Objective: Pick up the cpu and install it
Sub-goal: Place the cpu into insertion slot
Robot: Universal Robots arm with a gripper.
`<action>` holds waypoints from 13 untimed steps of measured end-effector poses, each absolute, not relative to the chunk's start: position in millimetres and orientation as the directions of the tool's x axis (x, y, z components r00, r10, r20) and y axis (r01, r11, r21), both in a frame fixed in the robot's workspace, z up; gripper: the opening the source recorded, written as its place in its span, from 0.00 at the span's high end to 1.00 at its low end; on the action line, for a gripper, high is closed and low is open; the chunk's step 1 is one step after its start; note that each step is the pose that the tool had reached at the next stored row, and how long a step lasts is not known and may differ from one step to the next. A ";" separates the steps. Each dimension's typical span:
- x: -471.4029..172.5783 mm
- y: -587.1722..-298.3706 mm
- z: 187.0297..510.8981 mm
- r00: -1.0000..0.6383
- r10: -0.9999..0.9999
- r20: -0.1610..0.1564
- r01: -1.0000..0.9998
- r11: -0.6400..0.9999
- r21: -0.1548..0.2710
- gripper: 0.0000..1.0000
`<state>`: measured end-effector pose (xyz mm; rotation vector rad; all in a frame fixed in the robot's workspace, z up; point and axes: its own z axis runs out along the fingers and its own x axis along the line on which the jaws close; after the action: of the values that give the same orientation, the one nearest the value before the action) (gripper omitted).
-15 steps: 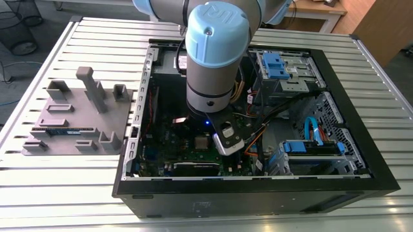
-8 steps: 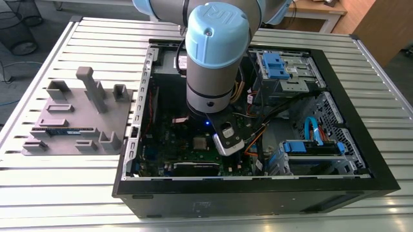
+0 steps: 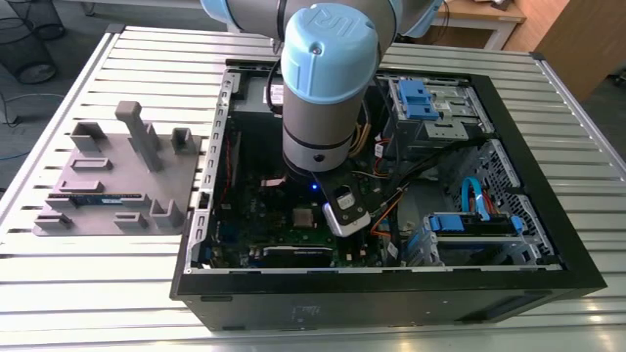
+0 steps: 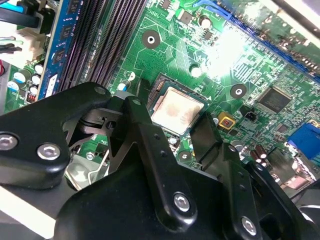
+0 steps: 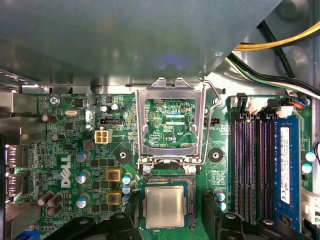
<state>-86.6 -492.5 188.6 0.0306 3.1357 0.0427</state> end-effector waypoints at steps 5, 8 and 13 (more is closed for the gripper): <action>-86.6 -492.5 189.1 -1.000 0.020 -0.005 0.019 0.999 0.027 0.40; -86.6 -492.5 189.3 -1.000 0.020 -0.005 0.019 0.999 0.027 0.42; -86.6 -492.5 189.6 -1.000 0.020 -0.005 0.019 0.999 0.027 0.48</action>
<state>-86.6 -492.5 189.6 0.0306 3.1357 0.0429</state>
